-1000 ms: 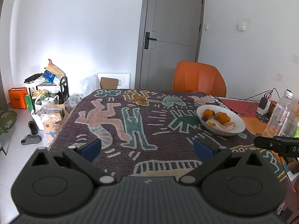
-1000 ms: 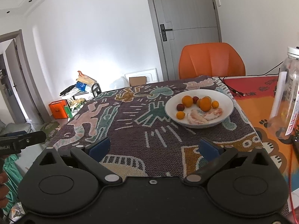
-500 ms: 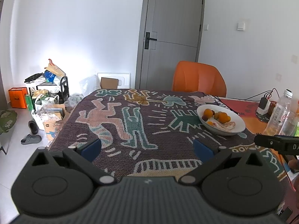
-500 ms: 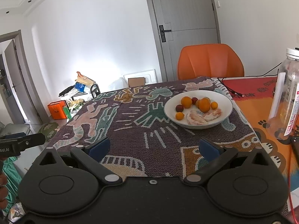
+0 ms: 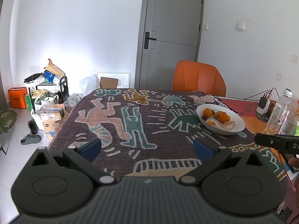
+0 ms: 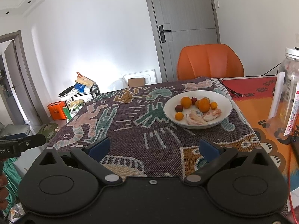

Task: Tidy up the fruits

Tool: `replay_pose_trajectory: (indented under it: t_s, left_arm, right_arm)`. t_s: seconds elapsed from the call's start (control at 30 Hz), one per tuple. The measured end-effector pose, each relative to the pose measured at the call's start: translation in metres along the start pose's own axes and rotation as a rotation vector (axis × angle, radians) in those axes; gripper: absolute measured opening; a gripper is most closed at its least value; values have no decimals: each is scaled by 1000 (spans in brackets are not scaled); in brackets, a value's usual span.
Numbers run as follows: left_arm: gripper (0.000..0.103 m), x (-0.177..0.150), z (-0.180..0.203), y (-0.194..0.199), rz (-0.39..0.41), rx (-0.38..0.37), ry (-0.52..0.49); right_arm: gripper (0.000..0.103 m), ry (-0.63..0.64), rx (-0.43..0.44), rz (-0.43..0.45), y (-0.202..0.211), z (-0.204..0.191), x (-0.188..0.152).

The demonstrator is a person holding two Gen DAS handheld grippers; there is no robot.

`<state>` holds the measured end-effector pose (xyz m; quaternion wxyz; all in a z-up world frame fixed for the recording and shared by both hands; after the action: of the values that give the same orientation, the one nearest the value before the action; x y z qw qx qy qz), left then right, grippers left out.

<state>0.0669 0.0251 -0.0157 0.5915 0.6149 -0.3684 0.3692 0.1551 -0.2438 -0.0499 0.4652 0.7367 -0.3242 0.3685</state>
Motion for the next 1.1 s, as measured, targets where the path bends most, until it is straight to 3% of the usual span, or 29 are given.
replay_pose_trajectory:
  t_s: [1.1]
  left_arm:
    - [103,-3,6,-6,-21,-6,2]
  right_arm:
    - [103,-4,0,-5,0,1,-1]
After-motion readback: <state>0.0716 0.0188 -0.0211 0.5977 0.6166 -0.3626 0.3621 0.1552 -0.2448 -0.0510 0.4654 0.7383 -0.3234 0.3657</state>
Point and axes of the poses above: each gripper's, at about its wrist camera, not at the fingertips, and y roughly against the way its jaws point, z to its right, x to its top, the point moved 5 cm from there along -y, roughly the way its jaws point, and after that the axes turned 7 degrees about -y, right-handed, at the moved point
